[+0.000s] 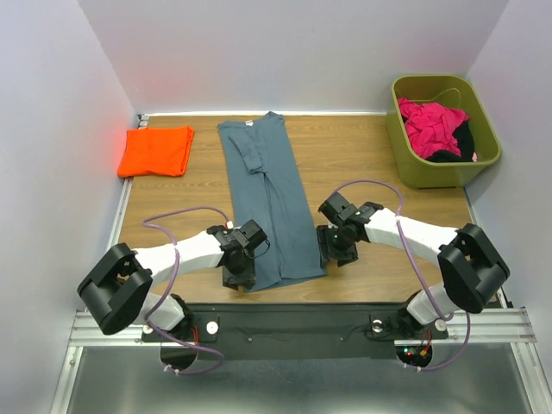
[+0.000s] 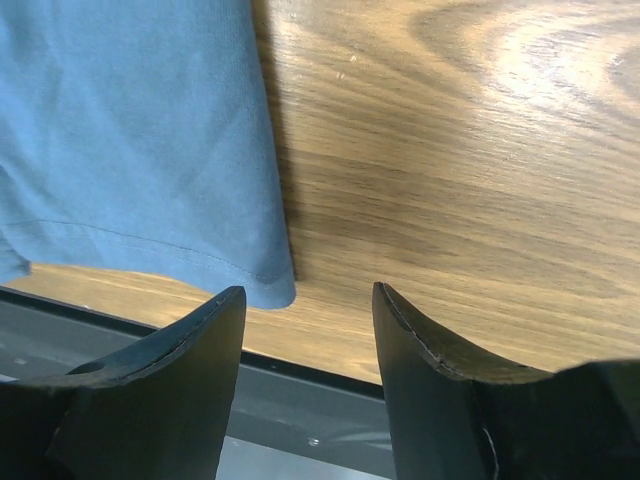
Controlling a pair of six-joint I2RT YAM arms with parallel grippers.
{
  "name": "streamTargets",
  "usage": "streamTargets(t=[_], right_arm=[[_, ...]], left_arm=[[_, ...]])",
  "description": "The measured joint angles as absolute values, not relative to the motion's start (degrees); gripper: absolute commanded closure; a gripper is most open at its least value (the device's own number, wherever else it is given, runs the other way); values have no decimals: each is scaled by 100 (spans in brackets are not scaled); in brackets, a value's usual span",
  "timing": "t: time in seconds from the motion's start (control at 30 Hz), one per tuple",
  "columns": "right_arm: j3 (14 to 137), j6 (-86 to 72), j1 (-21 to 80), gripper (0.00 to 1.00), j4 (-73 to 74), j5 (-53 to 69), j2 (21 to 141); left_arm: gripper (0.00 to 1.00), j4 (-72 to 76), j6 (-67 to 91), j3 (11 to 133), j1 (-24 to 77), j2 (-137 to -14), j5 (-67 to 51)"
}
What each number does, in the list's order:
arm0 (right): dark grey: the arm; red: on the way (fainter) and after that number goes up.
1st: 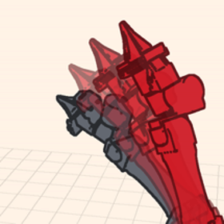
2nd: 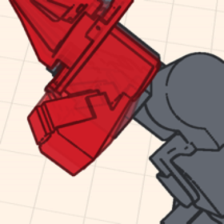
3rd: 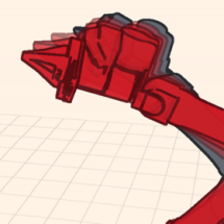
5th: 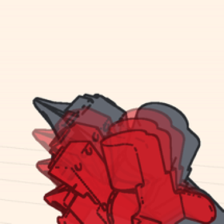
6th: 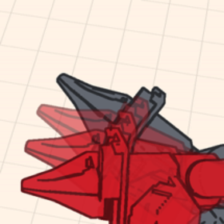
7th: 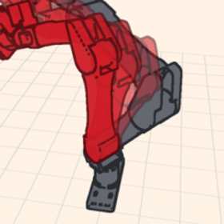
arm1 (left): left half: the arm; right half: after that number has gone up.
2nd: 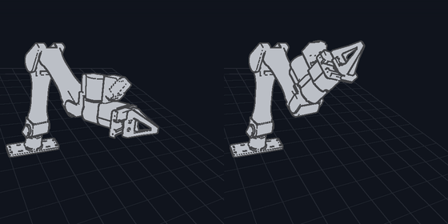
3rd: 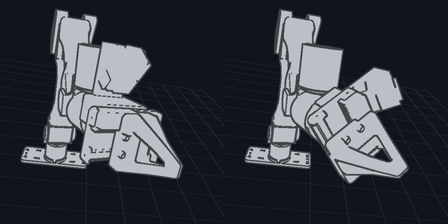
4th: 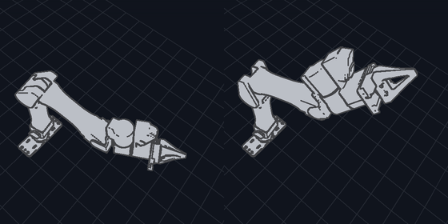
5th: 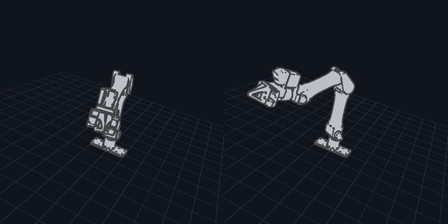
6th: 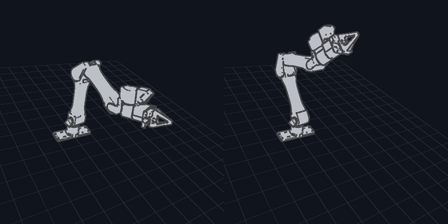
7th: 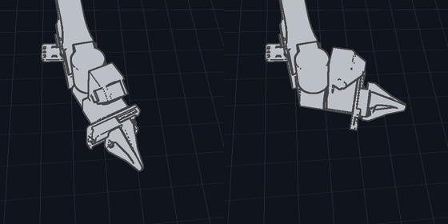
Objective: Fold and stack the t-shirts
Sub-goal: Fold the tshirt
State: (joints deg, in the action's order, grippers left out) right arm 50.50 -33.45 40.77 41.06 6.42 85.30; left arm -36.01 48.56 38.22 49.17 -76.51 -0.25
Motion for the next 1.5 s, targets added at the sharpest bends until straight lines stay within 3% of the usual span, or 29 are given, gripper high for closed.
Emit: streamTargets(t=[0.23, 0.43, 0.77, 0.87, 0.97, 1.1, 1.2, 1.3, 1.5], right_arm=[[4757, -3667, 4077, 44, 3848, 644, 8405], [4665, -3758, 4077, 45, 3717, 775, 8525], [4703, -3756, 4095, 46, 3516, 996, 8674], [4810, -3756, 4106, 47, 3511, 1083, 8847], [4906, -3758, 4145, 54, 3505, 1201, 9019], [4932, -3782, 4206, 69, 3489, 1273, 9109], [4932, -3785, 4209, 88, 3485, 1323, 9166], [4932, -3793, 4209, 98, 3483, 1323, 9194], [4932, -3787, 4228, 99, 3503, 1258, 9177]], left_arm=[[58, -3542, 4856, 3826, 4910, -7725, -150], [78, -3452, 4831, 3900, 4906, -7859, -305], [79, -3452, 4742, 3992, 4906, -7983, -388], [88, -3479, 4720, 4027, 4906, -8029, -397], [100, -3481, 4696, 4045, 4906, -8051, -421], [100, -3487, 4696, 4051, 4906, -8051, -419], [100, -3492, 4696, 4053, 4906, -8053, -419], [100, -3494, 4696, 4053, 4906, -8047, -416], [100, -3507, 4696, 4047, 4908, -8001, -401]])
